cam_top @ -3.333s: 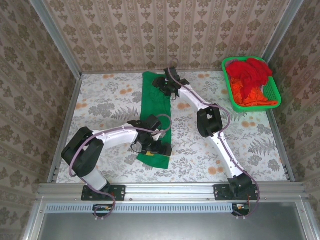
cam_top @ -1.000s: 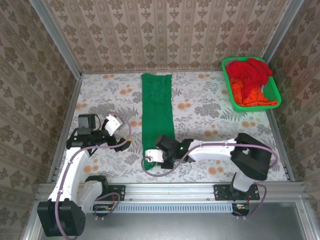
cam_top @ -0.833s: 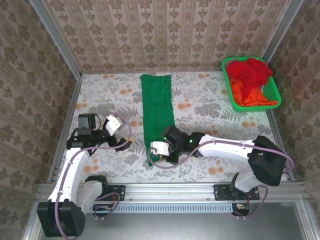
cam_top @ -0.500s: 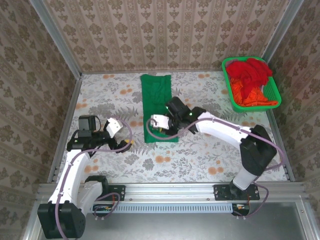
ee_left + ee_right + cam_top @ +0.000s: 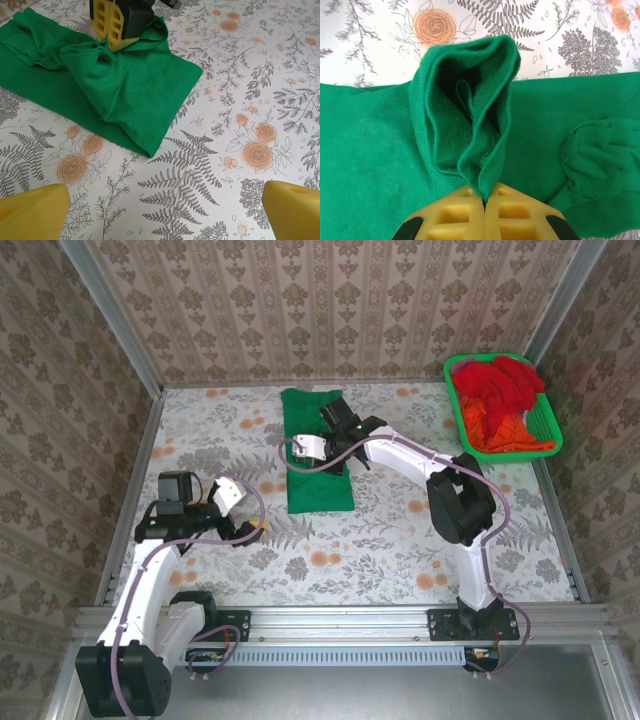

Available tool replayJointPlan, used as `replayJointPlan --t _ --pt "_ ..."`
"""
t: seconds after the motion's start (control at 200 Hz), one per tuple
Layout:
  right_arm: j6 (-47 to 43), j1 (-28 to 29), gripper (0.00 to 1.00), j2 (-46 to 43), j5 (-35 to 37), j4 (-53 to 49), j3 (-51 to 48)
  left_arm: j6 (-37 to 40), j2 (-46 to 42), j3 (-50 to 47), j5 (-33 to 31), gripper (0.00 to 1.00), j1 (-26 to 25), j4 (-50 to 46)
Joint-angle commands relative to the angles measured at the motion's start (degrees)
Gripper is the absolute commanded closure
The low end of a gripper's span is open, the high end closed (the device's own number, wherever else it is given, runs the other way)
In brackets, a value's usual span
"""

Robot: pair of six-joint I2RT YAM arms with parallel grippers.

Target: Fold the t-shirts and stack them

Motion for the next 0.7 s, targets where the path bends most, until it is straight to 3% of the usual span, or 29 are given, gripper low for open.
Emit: replayJointPlan --t 0.0,0.445,0.515,0.635,0.695 --pt "-1.1 -0.9 1.00 3.5 -0.5 -1.5 4.4 0.8 0.2 -1.0 1.9 0.00 0.0 0.9" --pt "-0.8 -1.2 1.00 12.6 2.6 -2.7 14.1 -0.8 0.5 -1.3 1.7 0.00 0.4 2.0" --pt "0.5 -1.2 0.85 12.9 5.0 0.8 13.9 -0.9 0.5 -1.3 1.7 0.00 0.4 2.1" --pt "4.1 -1.4 0.35 10.9 8.0 7.4 11.5 -1.2 0.4 -1.4 1.7 0.00 0.4 2.2" --pt "5.1 -1.5 0.20 7.9 7.9 11.8 7.3 -1.3 0.2 -1.4 1.7 0.00 0.5 2.2"
